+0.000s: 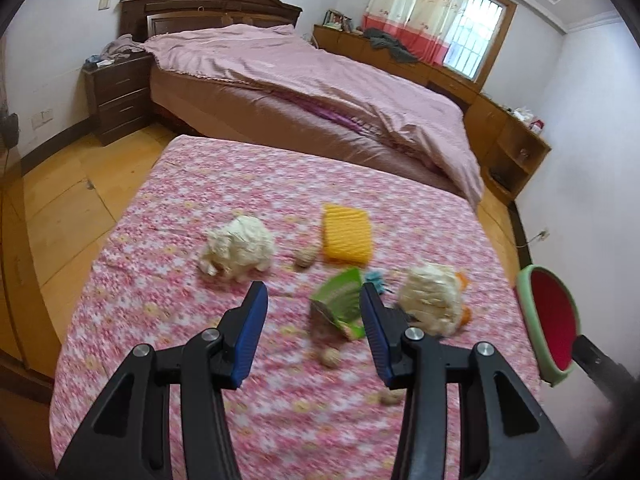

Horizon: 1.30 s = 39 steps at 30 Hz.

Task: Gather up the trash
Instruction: 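Move both open tools back over the bed, then grasp the crumpled white paper with the left tool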

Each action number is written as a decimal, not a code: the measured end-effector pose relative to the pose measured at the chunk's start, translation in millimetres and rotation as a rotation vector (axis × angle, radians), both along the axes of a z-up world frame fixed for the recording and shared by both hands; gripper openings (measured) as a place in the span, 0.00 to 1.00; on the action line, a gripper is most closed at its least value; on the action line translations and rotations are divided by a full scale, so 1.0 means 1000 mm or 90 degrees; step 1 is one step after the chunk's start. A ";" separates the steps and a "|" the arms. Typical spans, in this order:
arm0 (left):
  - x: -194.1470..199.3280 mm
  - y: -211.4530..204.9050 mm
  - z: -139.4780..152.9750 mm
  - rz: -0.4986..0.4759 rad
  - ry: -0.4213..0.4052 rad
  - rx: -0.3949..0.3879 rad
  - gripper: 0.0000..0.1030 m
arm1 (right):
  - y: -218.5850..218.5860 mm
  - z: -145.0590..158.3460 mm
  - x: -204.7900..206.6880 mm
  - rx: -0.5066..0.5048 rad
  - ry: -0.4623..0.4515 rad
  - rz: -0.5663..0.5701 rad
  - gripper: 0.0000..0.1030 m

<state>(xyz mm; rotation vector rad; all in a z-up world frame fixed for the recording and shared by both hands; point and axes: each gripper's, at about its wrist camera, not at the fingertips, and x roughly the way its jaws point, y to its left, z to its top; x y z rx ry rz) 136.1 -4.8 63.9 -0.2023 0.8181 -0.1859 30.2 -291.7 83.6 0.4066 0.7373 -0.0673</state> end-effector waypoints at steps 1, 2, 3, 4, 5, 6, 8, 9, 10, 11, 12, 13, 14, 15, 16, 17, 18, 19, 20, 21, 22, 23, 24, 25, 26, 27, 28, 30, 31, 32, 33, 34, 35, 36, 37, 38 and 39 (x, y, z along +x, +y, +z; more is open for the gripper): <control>0.005 0.002 -0.003 0.002 0.002 0.006 0.47 | 0.002 -0.001 0.003 0.000 0.003 0.002 0.58; 0.010 0.004 -0.006 0.005 0.005 0.012 0.47 | 0.003 -0.002 0.005 -0.001 0.006 0.005 0.58; 0.015 0.006 -0.009 0.007 0.007 0.015 0.48 | 0.004 -0.003 0.006 -0.002 0.008 0.007 0.58; 0.020 0.009 -0.013 0.011 0.011 0.020 0.48 | 0.006 -0.004 0.009 -0.003 0.011 0.010 0.58; 0.026 0.011 -0.017 0.016 0.016 0.025 0.48 | 0.006 -0.005 0.011 -0.004 0.013 0.010 0.58; 0.031 0.013 -0.019 0.021 0.018 0.027 0.48 | 0.007 -0.005 0.013 -0.003 0.015 0.009 0.58; 0.043 0.018 -0.025 0.033 0.022 0.031 0.48 | 0.006 -0.008 0.017 -0.003 0.017 0.006 0.58; 0.048 0.020 -0.029 0.039 0.025 0.033 0.48 | 0.005 -0.010 0.018 -0.004 0.018 0.004 0.58; 0.053 0.023 -0.032 0.046 0.028 0.034 0.48 | 0.004 -0.011 0.020 -0.007 0.022 0.001 0.58; 0.059 0.026 -0.035 0.053 0.033 0.033 0.48 | 0.004 -0.012 0.021 -0.008 0.023 0.000 0.58; 0.063 0.028 -0.038 0.059 0.035 0.032 0.48 | 0.003 -0.014 0.022 -0.010 0.026 -0.002 0.58; 0.068 0.031 -0.041 0.066 0.037 0.029 0.48 | 0.003 -0.015 0.024 -0.012 0.029 -0.004 0.58; 0.072 0.033 -0.044 0.072 0.040 0.025 0.48 | 0.002 -0.017 0.025 -0.013 0.030 -0.005 0.58; 0.076 0.036 -0.048 0.076 0.044 0.022 0.48 | 0.001 -0.018 0.027 -0.014 0.031 -0.007 0.58; 0.080 0.037 -0.051 0.079 0.047 0.019 0.48 | 0.001 -0.020 0.028 -0.014 0.031 -0.008 0.58; 0.084 0.038 -0.054 0.080 0.050 0.015 0.48 | 0.000 -0.021 0.030 -0.014 0.032 -0.009 0.59; 0.086 0.038 -0.056 0.081 0.052 0.014 0.48 | 0.000 -0.023 0.032 -0.014 0.034 -0.010 0.59; 0.088 0.038 -0.058 0.082 0.054 0.015 0.48 | 0.000 -0.024 0.033 -0.013 0.036 -0.010 0.60; 0.090 0.037 -0.061 0.082 0.055 0.016 0.48 | 0.000 -0.026 0.035 -0.011 0.038 -0.010 0.60; 0.091 0.037 -0.063 0.081 0.056 0.014 0.48 | 0.000 -0.028 0.037 -0.010 0.040 -0.009 0.60; 0.092 0.037 -0.065 0.081 0.056 0.012 0.48 | 0.001 -0.031 0.039 -0.010 0.043 -0.007 0.61; 0.092 0.038 -0.068 0.083 0.053 0.006 0.48 | 0.001 -0.032 0.041 -0.009 0.046 -0.005 0.61; 0.092 0.038 -0.070 0.085 0.050 0.000 0.48 | 0.001 -0.034 0.042 -0.008 0.049 -0.004 0.61; 0.092 0.039 -0.071 0.088 0.049 -0.005 0.48 | 0.002 -0.035 0.044 -0.007 0.053 -0.002 0.61; 0.093 0.039 -0.073 0.088 0.049 -0.010 0.48 | 0.003 -0.036 0.044 -0.008 0.054 0.000 0.61; 0.093 0.038 -0.074 0.086 0.049 -0.013 0.48 | 0.003 -0.036 0.045 -0.010 0.053 0.001 0.61; 0.093 0.038 -0.075 0.084 0.050 -0.015 0.48 | 0.004 -0.037 0.045 -0.012 0.053 0.003 0.61; 0.092 0.034 -0.076 0.080 0.048 -0.012 0.48 | 0.005 -0.038 0.046 -0.013 0.053 0.005 0.61; 0.092 0.033 -0.076 0.078 0.047 -0.012 0.46 | 0.005 -0.039 0.046 -0.012 0.055 0.006 0.61; 0.091 0.032 -0.076 0.075 0.046 -0.014 0.43 | 0.006 -0.039 0.047 -0.010 0.057 0.008 0.61; 0.090 0.031 -0.076 0.070 0.046 -0.018 0.38 | 0.007 -0.040 0.047 -0.008 0.058 0.009 0.61; 0.088 0.031 -0.076 0.067 0.046 -0.021 0.35 | 0.008 -0.039 0.047 -0.007 0.057 0.011 0.61; 0.086 0.031 -0.075 0.065 0.048 -0.028 0.34 | 0.009 -0.039 0.047 -0.008 0.056 0.014 0.61; 0.084 0.031 -0.074 0.063 0.048 -0.033 0.32 | 0.011 -0.037 0.046 -0.009 0.053 0.017 0.61; 0.082 0.031 -0.073 0.063 0.048 -0.038 0.31 | 0.012 -0.036 0.045 -0.010 0.052 0.018 0.61; 0.078 0.032 -0.071 0.064 0.046 -0.044 0.30 | 0.013 -0.034 0.044 -0.010 0.049 0.020 0.61; 0.074 0.033 -0.068 0.064 0.044 -0.048 0.30 | 0.015 -0.033 0.043 -0.010 0.046 0.022 0.61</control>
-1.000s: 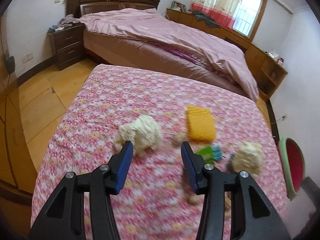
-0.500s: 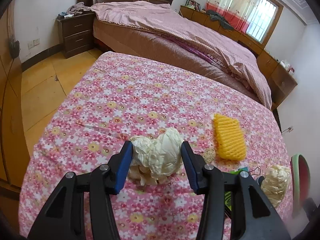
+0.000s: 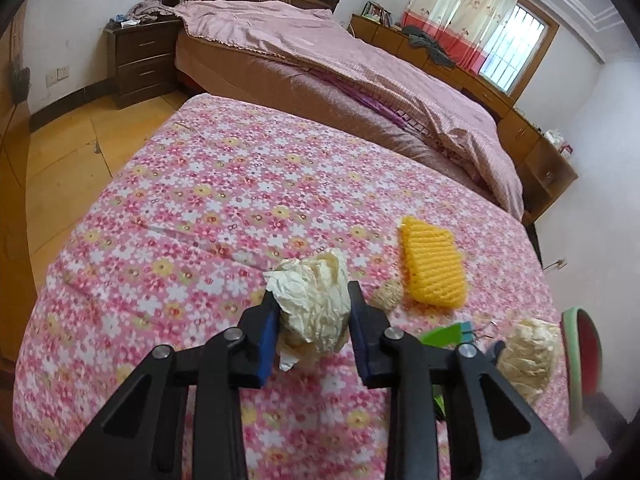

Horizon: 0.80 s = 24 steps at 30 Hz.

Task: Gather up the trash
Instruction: 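Grasp the crumpled white paper with the left tool, then grasp a second crumpled white paper ball with the right tool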

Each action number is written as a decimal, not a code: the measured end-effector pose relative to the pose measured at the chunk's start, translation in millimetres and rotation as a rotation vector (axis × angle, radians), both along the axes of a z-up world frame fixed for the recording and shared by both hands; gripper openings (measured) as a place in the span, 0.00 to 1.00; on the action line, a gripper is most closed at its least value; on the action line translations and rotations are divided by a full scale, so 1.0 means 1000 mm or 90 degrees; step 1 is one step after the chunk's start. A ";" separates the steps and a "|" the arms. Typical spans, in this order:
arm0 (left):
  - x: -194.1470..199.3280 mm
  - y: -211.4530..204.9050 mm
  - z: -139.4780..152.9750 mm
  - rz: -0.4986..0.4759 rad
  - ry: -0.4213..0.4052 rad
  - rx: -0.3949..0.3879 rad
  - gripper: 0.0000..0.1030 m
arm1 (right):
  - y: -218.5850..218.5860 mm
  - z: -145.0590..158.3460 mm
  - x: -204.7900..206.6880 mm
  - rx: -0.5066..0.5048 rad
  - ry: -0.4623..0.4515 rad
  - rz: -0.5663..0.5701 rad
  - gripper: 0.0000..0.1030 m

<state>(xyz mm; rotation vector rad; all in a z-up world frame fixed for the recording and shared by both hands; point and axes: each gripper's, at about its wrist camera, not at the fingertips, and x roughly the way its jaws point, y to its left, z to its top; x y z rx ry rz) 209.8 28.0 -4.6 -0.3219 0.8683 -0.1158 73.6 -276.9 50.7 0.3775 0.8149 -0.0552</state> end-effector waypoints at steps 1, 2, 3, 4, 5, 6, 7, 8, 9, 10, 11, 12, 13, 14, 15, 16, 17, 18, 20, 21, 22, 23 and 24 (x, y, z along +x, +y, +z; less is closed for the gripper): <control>-0.004 0.001 0.002 -0.001 -0.002 -0.002 0.30 | 0.002 0.002 -0.001 -0.001 -0.002 0.003 0.61; -0.009 0.002 0.005 -0.001 -0.003 -0.002 0.30 | 0.003 0.003 -0.002 -0.002 -0.004 0.006 0.61; -0.013 0.003 0.007 -0.001 -0.005 -0.003 0.30 | 0.005 0.004 -0.002 -0.003 -0.005 0.009 0.61; -0.018 0.004 0.009 0.000 -0.007 -0.004 0.30 | 0.008 0.005 -0.002 -0.006 -0.007 0.014 0.61; -0.023 0.005 0.012 0.002 -0.010 -0.005 0.30 | 0.011 0.006 -0.002 -0.011 -0.007 0.017 0.61; -0.028 0.007 0.013 0.002 -0.013 -0.007 0.30 | 0.013 0.007 -0.001 -0.015 -0.007 0.022 0.61; -0.034 0.009 0.016 0.003 -0.017 -0.009 0.30 | 0.017 0.008 0.000 -0.019 -0.008 0.028 0.61; -0.038 0.010 0.018 0.005 -0.020 -0.010 0.30 | 0.021 0.008 0.001 -0.022 -0.008 0.037 0.61; -0.043 0.012 0.019 0.006 -0.022 -0.010 0.30 | 0.025 0.008 0.003 -0.024 -0.009 0.045 0.61; -0.048 0.013 0.021 0.007 -0.024 -0.010 0.30 | 0.030 0.008 0.006 -0.027 -0.009 0.054 0.61; -0.053 0.015 0.022 0.008 -0.027 -0.011 0.30 | 0.035 0.007 0.009 -0.030 -0.007 0.064 0.61; -0.056 0.016 0.023 0.009 -0.028 -0.011 0.30 | 0.039 0.007 0.012 -0.030 -0.006 0.071 0.61; -0.061 0.017 0.024 0.011 -0.029 -0.011 0.30 | 0.045 0.006 0.017 -0.031 -0.004 0.082 0.61; -0.065 0.018 0.025 0.013 -0.031 -0.011 0.30 | 0.049 0.005 0.020 -0.032 -0.003 0.090 0.61; -0.068 0.019 0.026 0.014 -0.034 -0.011 0.30 | 0.054 0.005 0.024 -0.034 -0.003 0.099 0.61; -0.070 0.019 0.026 0.016 -0.036 -0.012 0.30 | 0.059 0.004 0.028 -0.036 -0.001 0.109 0.61; -0.073 0.020 0.026 0.018 -0.038 -0.012 0.30 | 0.064 0.002 0.033 -0.038 0.002 0.117 0.61; -0.075 0.020 0.026 0.017 -0.039 -0.013 0.30 | 0.068 0.001 0.037 -0.038 0.004 0.124 0.61; -0.077 0.019 0.026 0.014 -0.043 -0.011 0.30 | 0.077 -0.002 0.046 -0.039 0.005 0.143 0.61; -0.079 0.018 0.027 0.013 -0.044 -0.009 0.30 | 0.081 -0.003 0.050 -0.041 0.005 0.147 0.61; -0.080 0.017 0.027 0.011 -0.046 -0.007 0.30 | 0.085 -0.005 0.054 -0.043 0.004 0.154 0.61; -0.081 0.017 0.027 0.009 -0.050 -0.007 0.30 | 0.088 -0.006 0.057 -0.045 0.003 0.157 0.61; -0.082 0.017 0.027 0.009 -0.052 -0.008 0.30 | 0.091 -0.008 0.060 -0.046 0.004 0.158 0.61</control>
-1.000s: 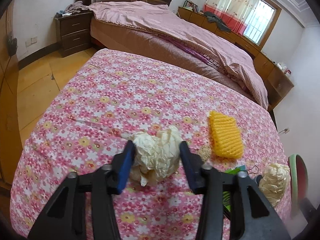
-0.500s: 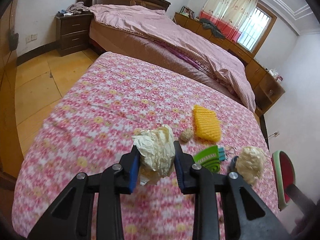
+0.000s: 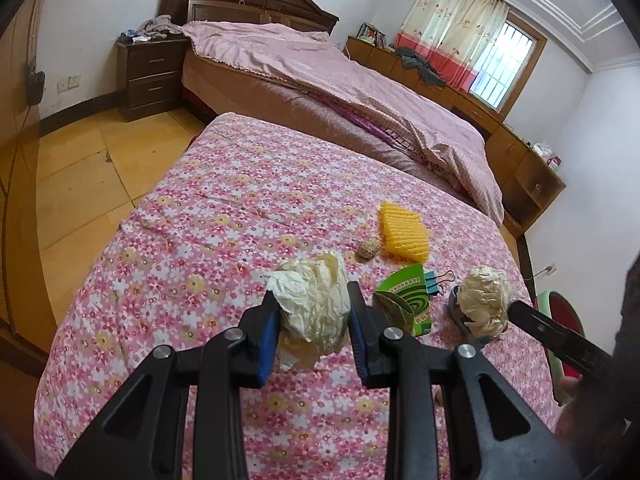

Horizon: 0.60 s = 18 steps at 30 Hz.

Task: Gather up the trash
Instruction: 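Grasp a second crumpled white paper ball with the right tool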

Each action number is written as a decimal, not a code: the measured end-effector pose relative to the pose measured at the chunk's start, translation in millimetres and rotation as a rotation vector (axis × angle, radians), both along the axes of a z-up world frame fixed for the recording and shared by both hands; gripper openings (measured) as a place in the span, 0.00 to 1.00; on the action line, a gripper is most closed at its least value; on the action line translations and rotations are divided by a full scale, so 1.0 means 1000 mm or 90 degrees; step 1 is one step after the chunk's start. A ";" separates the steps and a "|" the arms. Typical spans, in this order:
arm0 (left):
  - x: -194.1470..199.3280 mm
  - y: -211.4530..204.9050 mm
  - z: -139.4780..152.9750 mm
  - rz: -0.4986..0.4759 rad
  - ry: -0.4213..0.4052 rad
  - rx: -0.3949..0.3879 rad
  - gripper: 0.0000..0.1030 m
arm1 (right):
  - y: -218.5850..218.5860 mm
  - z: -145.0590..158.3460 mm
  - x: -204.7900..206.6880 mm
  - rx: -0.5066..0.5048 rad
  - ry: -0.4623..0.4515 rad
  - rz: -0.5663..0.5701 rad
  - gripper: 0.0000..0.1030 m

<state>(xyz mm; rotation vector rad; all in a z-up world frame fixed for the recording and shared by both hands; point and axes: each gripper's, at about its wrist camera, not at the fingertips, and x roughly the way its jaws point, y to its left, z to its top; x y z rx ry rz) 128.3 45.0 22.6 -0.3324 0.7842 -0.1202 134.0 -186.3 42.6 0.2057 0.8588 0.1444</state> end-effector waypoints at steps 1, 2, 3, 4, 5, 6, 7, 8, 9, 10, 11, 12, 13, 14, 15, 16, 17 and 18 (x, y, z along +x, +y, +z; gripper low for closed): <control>0.000 0.000 0.000 0.000 -0.002 -0.001 0.30 | 0.001 -0.001 0.003 0.000 0.002 0.001 0.61; -0.001 0.000 0.000 0.000 -0.003 -0.003 0.30 | 0.003 -0.003 0.006 0.001 0.002 0.003 0.61; -0.001 0.001 -0.001 0.000 -0.003 -0.004 0.30 | 0.003 -0.005 0.008 0.001 0.003 0.004 0.61; 0.000 0.001 -0.002 -0.001 -0.002 -0.006 0.30 | 0.004 -0.007 0.011 0.001 0.006 0.002 0.61; -0.001 0.001 -0.003 -0.001 -0.001 -0.007 0.30 | 0.004 -0.009 0.013 0.003 0.008 0.001 0.61; -0.001 0.001 -0.004 -0.001 0.000 -0.008 0.30 | 0.003 -0.011 0.015 0.007 0.008 0.001 0.59; -0.001 0.001 -0.006 -0.002 0.002 -0.010 0.30 | 0.002 -0.013 0.016 0.009 0.010 0.000 0.49; -0.001 0.001 -0.007 -0.003 0.004 -0.011 0.30 | 0.002 -0.015 0.017 0.010 0.014 0.000 0.41; -0.001 0.000 -0.008 -0.004 0.006 -0.012 0.30 | 0.002 -0.017 0.018 0.008 0.019 0.002 0.38; 0.000 0.000 -0.009 -0.006 0.008 -0.014 0.30 | 0.002 -0.019 0.019 0.008 0.022 0.002 0.37; 0.000 -0.001 -0.009 -0.006 0.008 -0.015 0.30 | 0.002 -0.019 0.018 0.010 0.023 0.002 0.35; -0.001 -0.001 -0.009 -0.007 0.008 -0.014 0.30 | 0.002 -0.020 0.017 0.014 0.022 0.004 0.35; -0.001 -0.001 -0.009 -0.007 0.007 -0.015 0.30 | 0.002 -0.020 0.015 0.014 0.019 0.005 0.34; -0.002 -0.002 -0.009 -0.008 0.007 -0.016 0.30 | 0.002 -0.019 0.014 0.013 0.017 0.005 0.34; -0.003 -0.003 -0.008 -0.009 0.007 -0.017 0.30 | 0.002 -0.019 0.012 0.014 0.017 0.006 0.34; -0.004 -0.003 -0.007 -0.010 0.005 -0.017 0.30 | 0.001 -0.018 0.010 0.018 0.016 0.007 0.33; -0.005 -0.004 -0.005 -0.011 0.003 -0.018 0.30 | 0.001 -0.015 0.007 0.022 0.011 0.007 0.33; -0.007 -0.005 -0.004 -0.012 0.000 -0.018 0.30 | -0.001 -0.013 0.003 0.024 0.005 0.007 0.33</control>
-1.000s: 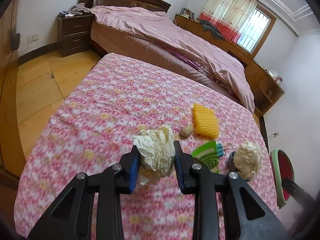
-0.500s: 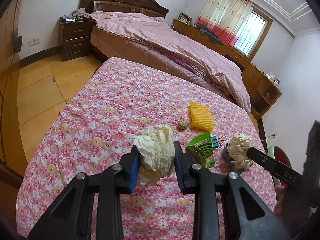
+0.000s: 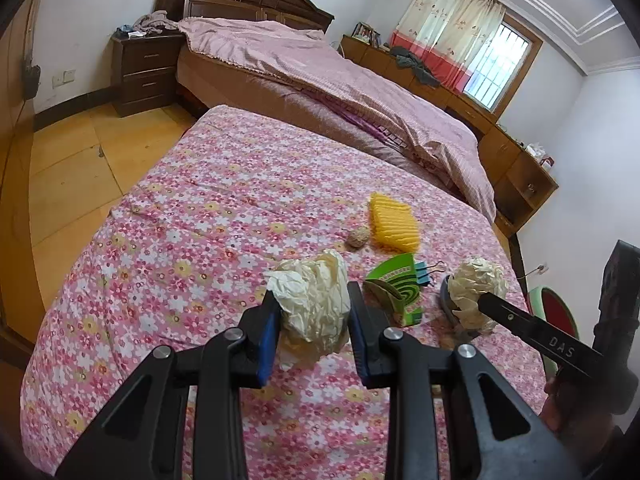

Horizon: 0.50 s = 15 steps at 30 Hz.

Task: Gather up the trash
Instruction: 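Grasp a second crumpled white paper ball with the right tool, then carry both crumpled papers over the red bin and open both tools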

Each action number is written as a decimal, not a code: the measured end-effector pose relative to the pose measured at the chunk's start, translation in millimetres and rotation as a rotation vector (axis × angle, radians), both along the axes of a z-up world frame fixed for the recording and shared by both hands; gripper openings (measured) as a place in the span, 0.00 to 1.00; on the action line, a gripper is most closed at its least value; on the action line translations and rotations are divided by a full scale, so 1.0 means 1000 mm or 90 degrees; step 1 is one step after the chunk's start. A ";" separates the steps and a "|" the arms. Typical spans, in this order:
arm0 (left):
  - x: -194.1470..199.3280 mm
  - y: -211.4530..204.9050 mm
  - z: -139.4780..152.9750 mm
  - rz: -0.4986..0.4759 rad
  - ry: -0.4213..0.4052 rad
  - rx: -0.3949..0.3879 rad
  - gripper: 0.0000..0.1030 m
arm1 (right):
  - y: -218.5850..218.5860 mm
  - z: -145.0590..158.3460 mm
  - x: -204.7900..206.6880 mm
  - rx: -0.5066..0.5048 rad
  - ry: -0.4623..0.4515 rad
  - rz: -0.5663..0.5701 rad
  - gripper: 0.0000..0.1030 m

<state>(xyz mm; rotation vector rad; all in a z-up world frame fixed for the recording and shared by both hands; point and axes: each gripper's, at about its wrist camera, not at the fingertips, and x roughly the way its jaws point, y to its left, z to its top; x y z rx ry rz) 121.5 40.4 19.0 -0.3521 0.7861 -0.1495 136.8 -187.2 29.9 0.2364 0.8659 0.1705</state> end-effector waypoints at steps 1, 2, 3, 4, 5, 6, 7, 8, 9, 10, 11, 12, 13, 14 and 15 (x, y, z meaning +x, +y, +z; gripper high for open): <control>-0.002 -0.001 0.002 -0.001 -0.003 0.000 0.30 | -0.001 0.004 -0.005 0.002 -0.010 0.000 0.33; -0.004 -0.002 0.004 -0.002 -0.006 0.000 0.30 | 0.000 0.007 -0.007 0.004 -0.016 -0.001 0.33; -0.005 -0.002 0.005 -0.004 -0.008 -0.001 0.30 | -0.003 0.010 -0.012 0.009 -0.022 -0.004 0.33; -0.007 -0.003 0.006 -0.006 -0.010 -0.002 0.30 | -0.005 0.014 -0.016 0.014 -0.028 -0.005 0.33; -0.010 -0.004 0.008 -0.007 -0.013 -0.003 0.30 | -0.006 0.017 -0.019 0.017 -0.033 -0.008 0.33; -0.012 -0.005 0.010 -0.009 -0.016 -0.003 0.30 | -0.009 0.020 -0.024 0.018 -0.039 -0.012 0.33; -0.015 -0.007 0.012 -0.012 -0.018 -0.004 0.30 | -0.011 0.024 -0.030 0.021 -0.044 -0.016 0.33; -0.017 -0.008 0.014 -0.015 -0.021 -0.004 0.30 | -0.012 0.026 -0.033 0.023 -0.048 -0.018 0.33; -0.019 -0.010 0.017 -0.017 -0.024 -0.004 0.30 | -0.014 0.029 -0.036 0.026 -0.053 -0.021 0.33; -0.022 -0.011 0.019 -0.019 -0.028 -0.005 0.30 | -0.016 0.032 -0.041 0.028 -0.058 -0.025 0.33; -0.025 -0.013 0.022 -0.022 -0.032 -0.006 0.30 | -0.018 0.035 -0.046 0.030 -0.064 -0.027 0.33; -0.028 -0.014 0.025 -0.023 -0.036 -0.007 0.30 | -0.019 0.038 -0.049 0.031 -0.067 -0.029 0.33; -0.032 -0.016 0.027 -0.026 -0.039 -0.009 0.30 | -0.021 0.041 -0.055 0.033 -0.073 -0.033 0.33; -0.034 -0.018 0.030 -0.029 -0.042 -0.010 0.30 | -0.022 0.044 -0.059 0.033 -0.076 -0.034 0.33; -0.037 -0.020 0.032 -0.032 -0.045 -0.010 0.30 | -0.024 0.047 -0.064 0.035 -0.082 -0.037 0.33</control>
